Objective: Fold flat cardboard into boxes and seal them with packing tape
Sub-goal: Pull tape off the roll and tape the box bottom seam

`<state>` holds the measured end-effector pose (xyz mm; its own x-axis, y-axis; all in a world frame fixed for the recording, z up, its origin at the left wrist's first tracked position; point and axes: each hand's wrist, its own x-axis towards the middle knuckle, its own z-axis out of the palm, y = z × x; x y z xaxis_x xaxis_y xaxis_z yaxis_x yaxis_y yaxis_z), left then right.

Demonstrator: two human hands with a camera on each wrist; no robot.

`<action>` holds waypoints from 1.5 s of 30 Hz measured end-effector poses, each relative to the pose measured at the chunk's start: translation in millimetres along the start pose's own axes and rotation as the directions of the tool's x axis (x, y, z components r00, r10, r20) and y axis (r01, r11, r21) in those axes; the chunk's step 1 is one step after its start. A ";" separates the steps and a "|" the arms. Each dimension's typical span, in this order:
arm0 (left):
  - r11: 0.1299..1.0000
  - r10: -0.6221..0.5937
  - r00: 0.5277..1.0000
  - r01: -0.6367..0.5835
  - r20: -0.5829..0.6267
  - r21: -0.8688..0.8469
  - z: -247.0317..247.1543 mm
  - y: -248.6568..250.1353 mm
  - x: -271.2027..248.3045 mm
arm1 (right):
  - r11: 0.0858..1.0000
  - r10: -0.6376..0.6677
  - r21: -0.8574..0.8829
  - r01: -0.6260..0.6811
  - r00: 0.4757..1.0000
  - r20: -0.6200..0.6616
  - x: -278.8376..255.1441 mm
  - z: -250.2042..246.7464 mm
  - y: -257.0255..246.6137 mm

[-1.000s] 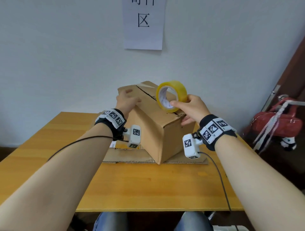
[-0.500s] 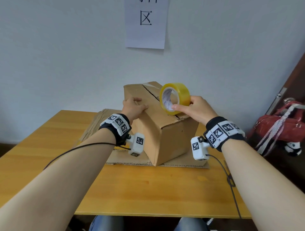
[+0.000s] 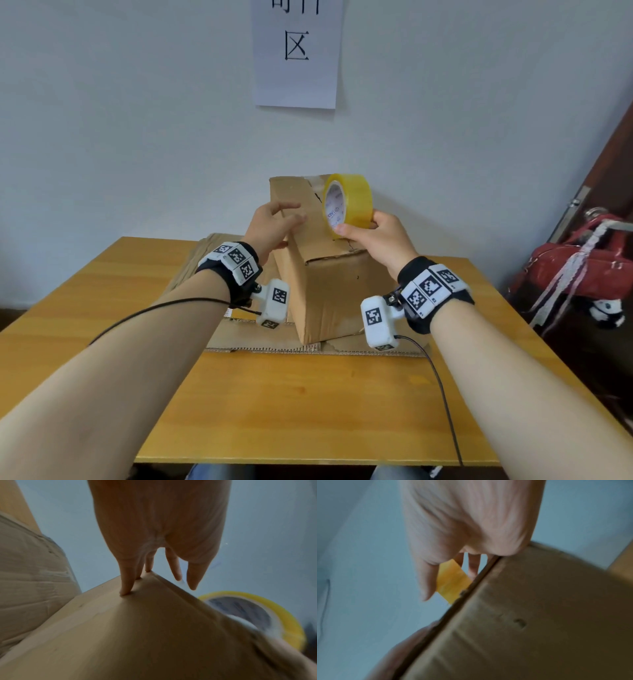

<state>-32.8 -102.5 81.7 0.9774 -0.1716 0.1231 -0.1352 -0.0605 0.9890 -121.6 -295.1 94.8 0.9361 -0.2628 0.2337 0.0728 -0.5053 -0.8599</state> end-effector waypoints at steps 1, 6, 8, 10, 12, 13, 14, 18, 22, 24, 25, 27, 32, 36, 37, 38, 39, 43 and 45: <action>1.000 0.013 0.999 -0.014 0.031 0.028 0.4 0.8 -3.7 | 1.000 0.005 0.025 -0.005 1.000 -0.002 2.5 3.7 -0.8; 0.922 0.070 0.936 -0.193 0.346 0.335 3.4 -1.1 -23.6 | 0.993 -0.015 0.118 0.012 1.000 0.025 5.2 10.5 -14.0; 0.837 0.078 0.917 -0.274 0.391 0.474 8.4 -1.9 -29.3 | 0.991 -0.016 0.131 0.011 0.999 0.039 5.4 8.2 -14.6; 0.788 0.098 0.931 -0.289 0.352 0.543 11.7 -3.4 -32.4 | 0.994 -0.001 0.107 -0.004 0.999 0.054 3.7 7.4 -14.2; 0.749 0.095 0.952 -0.261 0.291 0.608 15.5 -4.1 -33.3 | 0.999 0.016 0.049 -0.018 0.999 0.038 1.5 6.5 -9.4; 0.714 0.094 0.957 -0.258 0.276 0.651 17.7 -3.1 -33.5 | 0.999 0.017 0.027 -0.017 0.999 0.028 2.1 5.6 -4.5; 0.685 0.093 0.957 -0.261 0.273 0.680 19.9 -0.6 -34.7 | 1.000 0.015 0.016 -0.016 1.000 0.024 1.8 4.2 -0.9; 0.676 0.094 0.954 -0.271 0.285 0.685 27.4 0.1 -36.3 | 0.994 -0.021 0.111 0.018 0.999 0.024 -5.8 -2.5 -5.0; 0.681 0.104 0.964 -0.248 0.244 0.689 34.9 -6.8 -34.6 | 0.970 -0.049 0.237 0.044 0.999 0.018 -7.8 -5.2 -10.9; 0.688 0.113 0.967 -0.242 0.228 0.684 35.8 -6.7 -36.0 | 0.965 -0.052 0.257 0.046 0.999 0.016 -6.9 -4.6 -12.1; 0.690 0.111 0.968 -0.237 0.224 0.684 36.2 -5.6 -37.7 | 0.963 -0.052 0.267 0.046 0.999 0.014 -7.0 -4.7 -12.7; 0.674 0.104 0.973 -0.223 0.208 0.704 37.4 -3.4 -41.7 | 0.957 -0.047 0.288 0.042 0.999 0.010 -7.0 -5.5 -13.7; 0.654 0.073 0.984 -0.172 0.165 0.736 40.6 -1.5 -48.6 | 0.942 -0.028 0.334 0.027 1.000 -0.002 -7.7 -6.8 -15.3; 0.653 0.066 0.983 -0.171 0.169 0.738 42.2 -0.5 -49.7 | 0.934 -0.013 0.357 0.018 1.000 -0.016 -7.8 -8.1 -15.1; 0.652 0.068 0.983 -0.172 0.169 0.739 42.4 -0.7 -49.4 | 0.932 -0.005 0.363 0.011 1.000 -0.018 -8.0 -8.6 -15.7; 0.651 0.067 0.983 -0.171 0.169 0.740 42.4 -0.7 -49.3 | 0.929 0.003 0.369 0.004 1.000 -0.021 -8.1 -9.3 -16.1; 0.650 0.067 0.983 -0.171 0.168 0.741 42.4 -0.6 -49.2 | 0.926 0.009 0.376 0.000 1.000 -0.024 -8.4 -10.3 -16.7; 0.673 0.072 0.984 -0.167 0.161 0.721 42.8 -2.2 -49.8 | 0.929 0.006 0.369 0.002 1.000 -0.022 -9.5 -13.0 -18.5; 0.689 0.071 0.985 -0.163 0.157 0.706 42.8 -3.1 -48.6 | 0.932 0.012 0.361 -0.003 1.000 -0.022 -10.8 -14.0 -20.7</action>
<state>-86.8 -136.1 69.1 0.9276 -0.3280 0.1787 -0.3667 -0.7079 0.6037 -138.0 -293.3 116.4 0.9292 -0.2868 0.2330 0.1889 -0.1733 -0.9666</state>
